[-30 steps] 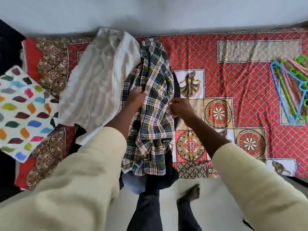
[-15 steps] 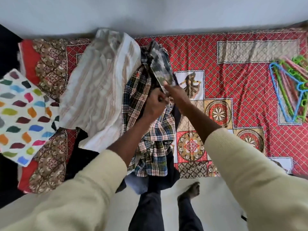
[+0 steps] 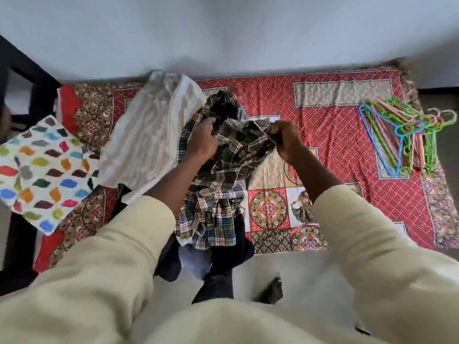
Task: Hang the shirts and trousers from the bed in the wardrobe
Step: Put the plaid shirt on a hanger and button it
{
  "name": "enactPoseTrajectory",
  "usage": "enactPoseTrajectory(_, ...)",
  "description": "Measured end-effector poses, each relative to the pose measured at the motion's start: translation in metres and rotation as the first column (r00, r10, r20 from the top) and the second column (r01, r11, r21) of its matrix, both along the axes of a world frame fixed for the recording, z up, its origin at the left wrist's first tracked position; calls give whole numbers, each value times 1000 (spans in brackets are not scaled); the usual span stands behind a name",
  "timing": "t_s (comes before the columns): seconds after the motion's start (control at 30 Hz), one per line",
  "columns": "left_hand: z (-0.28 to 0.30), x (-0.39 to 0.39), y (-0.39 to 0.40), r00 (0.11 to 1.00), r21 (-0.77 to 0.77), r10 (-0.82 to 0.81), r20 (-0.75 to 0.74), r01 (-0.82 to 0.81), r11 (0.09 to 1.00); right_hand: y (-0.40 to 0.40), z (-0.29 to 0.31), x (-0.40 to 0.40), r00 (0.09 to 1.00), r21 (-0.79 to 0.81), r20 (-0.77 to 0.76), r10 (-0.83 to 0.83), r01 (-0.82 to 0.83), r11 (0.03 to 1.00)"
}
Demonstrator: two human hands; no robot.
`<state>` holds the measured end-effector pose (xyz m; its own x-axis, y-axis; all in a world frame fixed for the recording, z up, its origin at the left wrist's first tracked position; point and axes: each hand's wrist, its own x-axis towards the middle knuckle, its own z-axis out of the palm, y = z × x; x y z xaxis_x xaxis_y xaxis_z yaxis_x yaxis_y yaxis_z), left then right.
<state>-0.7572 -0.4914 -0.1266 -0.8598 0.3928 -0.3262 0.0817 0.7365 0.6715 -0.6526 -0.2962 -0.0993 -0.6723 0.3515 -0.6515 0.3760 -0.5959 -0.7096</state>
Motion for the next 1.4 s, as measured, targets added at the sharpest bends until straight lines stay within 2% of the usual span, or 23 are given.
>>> enactPoseTrajectory(0.07,29,12,18,958,-81,-257,-127,249,965,-2,50,34,994,-32,-100,39,-42,999)
enactPoseTrajectory(0.17,66,32,41,811,-294,-536,-234,466,835,7,108,86,970,-30,-208,123,-132,991)
enactPoseTrajectory(0.23,89,63,50,675,-308,-671,-307,596,741,11,149,128,926,-48,-347,149,-176,983)
enactPoseTrajectory(0.27,96,76,53,638,-286,-689,-344,627,724,15,164,144,903,-50,-395,169,-204,978)
enactPoseTrajectory(0.3,103,94,56,637,-265,-680,-363,629,731,23,176,166,898,-70,-415,148,-193,979)
enactPoseTrajectory(0.43,116,165,64,772,-125,-485,-411,479,869,61,195,247,845,-140,-534,-28,-56,989)
enactPoseTrajectory(0.57,142,223,70,912,153,-258,-320,318,936,87,214,317,859,-63,-461,-221,217,974)
enactPoseTrajectory(0.63,165,239,77,925,172,-248,-289,305,937,103,212,345,868,33,-393,-303,343,939)
enactPoseTrajectory(0.67,179,246,81,923,165,-259,-284,313,935,115,204,357,899,185,-303,-316,381,906)
enactPoseTrajectory(0.7,195,253,87,917,156,-286,-278,337,928,125,199,365,952,428,-169,-254,303,851)
enactPoseTrajectory(0.73,210,257,95,903,128,-338,-266,381,916,129,196,373,986,632,27,-165,111,767)
enactPoseTrajectory(0.77,225,261,101,884,94,-402,-240,433,897,125,196,374,967,799,210,-142,-85,596)
enactPoseTrajectory(0.8,241,265,108,857,61,-472,-206,493,868,113,204,374,959,892,254,-124,-183,414)
enactPoseTrajectory(0.83,255,269,115,821,19,-540,-187,552,834,98,212,369,979,921,200,-51,-170,350)
enactPoseTrajectory(0.9,276,281,128,743,-72,-642,-192,641,764,63,233,358,979,893,70,191,-147,425)
enactPoseTrajectory(0.93,283,287,132,718,-104,-667,-201,661,743,48,239,350,952,872,102,288,-225,436)
enactPoseTrajectory(1.0,295,299,137,686,-137,-689,-233,678,722,25,240,340,913,892,219,343,-330,309)
enactPoseTrajectory(1.07,303,305,134,678,-121,-690,-255,685,718,16,233,335,945,951,244,217,-277,135)
enactPoseTrajectory(1.1,306,304,130,678,-98,-693,-245,694,713,16,231,336,968,967,225,113,-236,93)
enactPoseTrajectory(1.17,310,299,119,676,-54,-700,-229,710,703,16,233,340,986,987,146,-83,-140,76)
enactPoseTrajectory(1.23,306,293,106,661,-47,-700,-270,717,695,8,239,341,982,998,47,-182,-41,38)
enactPoseTrajectory(1.33,287,288,90,624,-134,-605,-494,633,763,-8,252,337,973,997,-62,-222,68,22)
enactPoseTrajectory(1.4,274,281,80,632,-48,-463,-621,559,828,-10,260,336,971,996,-90,-223,94,4)
